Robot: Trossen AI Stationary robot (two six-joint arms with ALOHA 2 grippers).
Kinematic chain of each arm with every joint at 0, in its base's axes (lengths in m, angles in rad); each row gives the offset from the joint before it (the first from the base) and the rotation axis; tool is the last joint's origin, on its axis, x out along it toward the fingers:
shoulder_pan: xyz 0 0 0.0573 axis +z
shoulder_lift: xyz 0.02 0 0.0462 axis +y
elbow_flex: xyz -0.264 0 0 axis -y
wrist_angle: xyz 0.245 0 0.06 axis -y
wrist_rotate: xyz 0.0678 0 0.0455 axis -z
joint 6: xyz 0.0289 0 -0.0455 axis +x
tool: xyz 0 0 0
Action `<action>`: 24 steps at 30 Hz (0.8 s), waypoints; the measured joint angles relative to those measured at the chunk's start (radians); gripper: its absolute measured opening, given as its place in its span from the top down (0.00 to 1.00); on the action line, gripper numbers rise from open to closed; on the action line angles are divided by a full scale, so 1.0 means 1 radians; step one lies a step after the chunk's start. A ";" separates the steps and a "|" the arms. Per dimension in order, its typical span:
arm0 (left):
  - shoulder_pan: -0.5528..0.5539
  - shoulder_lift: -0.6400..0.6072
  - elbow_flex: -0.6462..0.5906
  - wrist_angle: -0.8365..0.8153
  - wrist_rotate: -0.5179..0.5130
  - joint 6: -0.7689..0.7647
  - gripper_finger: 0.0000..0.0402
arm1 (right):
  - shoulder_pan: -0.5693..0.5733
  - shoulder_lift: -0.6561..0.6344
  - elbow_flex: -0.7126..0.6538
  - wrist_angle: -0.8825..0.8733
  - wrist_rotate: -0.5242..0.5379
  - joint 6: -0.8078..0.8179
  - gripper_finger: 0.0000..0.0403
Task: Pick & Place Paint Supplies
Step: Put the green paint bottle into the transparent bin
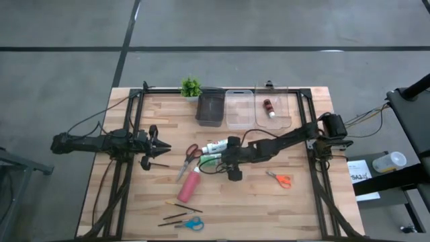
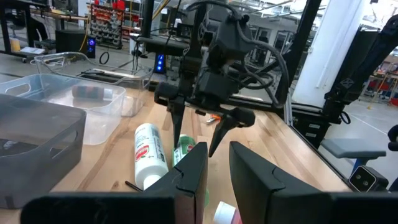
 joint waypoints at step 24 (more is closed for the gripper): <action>0.000 0.000 0.000 0.000 0.000 0.000 0.81 | 0.000 0.030 -0.001 -0.003 -0.012 0.017 0.25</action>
